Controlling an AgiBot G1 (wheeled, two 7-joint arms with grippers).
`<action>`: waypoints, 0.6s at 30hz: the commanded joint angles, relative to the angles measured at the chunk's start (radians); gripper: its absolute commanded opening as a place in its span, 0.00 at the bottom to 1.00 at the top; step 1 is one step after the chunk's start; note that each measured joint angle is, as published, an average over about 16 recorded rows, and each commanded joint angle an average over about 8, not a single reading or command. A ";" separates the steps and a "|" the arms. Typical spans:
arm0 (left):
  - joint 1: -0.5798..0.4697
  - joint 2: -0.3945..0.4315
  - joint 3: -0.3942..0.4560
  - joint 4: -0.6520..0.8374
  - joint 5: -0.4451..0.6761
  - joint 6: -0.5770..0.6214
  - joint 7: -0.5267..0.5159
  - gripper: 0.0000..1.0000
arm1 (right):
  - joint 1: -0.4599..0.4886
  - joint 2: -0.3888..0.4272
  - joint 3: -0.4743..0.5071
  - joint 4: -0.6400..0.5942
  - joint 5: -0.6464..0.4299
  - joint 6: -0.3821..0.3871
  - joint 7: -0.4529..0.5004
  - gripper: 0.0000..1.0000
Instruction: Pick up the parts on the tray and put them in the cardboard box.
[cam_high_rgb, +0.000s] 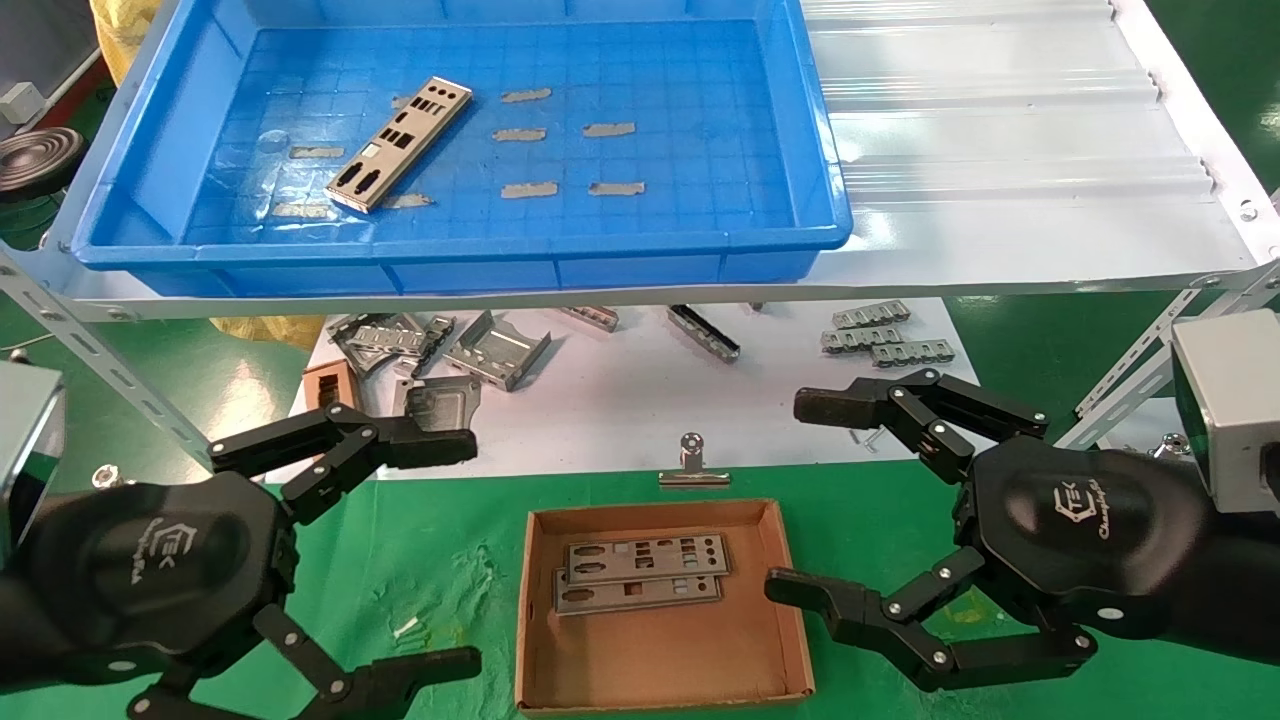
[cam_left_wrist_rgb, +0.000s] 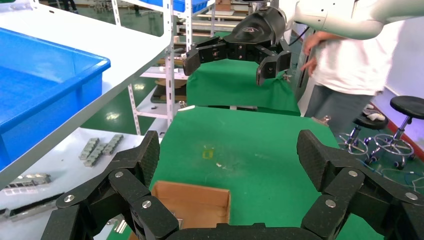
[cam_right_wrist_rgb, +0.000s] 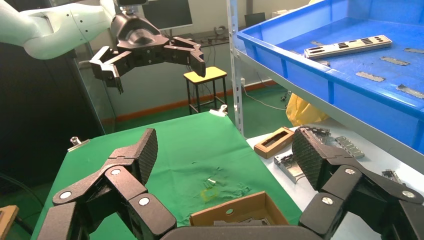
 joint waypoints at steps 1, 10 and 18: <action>0.000 0.000 0.000 0.000 0.000 0.000 0.000 1.00 | 0.000 0.000 0.000 0.000 0.000 0.000 0.000 0.00; 0.000 0.000 0.000 0.000 0.000 0.000 0.000 1.00 | 0.000 0.000 0.000 0.000 0.000 0.000 0.000 0.00; 0.000 0.000 0.000 0.000 0.000 0.000 0.000 1.00 | 0.000 0.000 0.000 0.000 0.000 0.000 0.000 0.00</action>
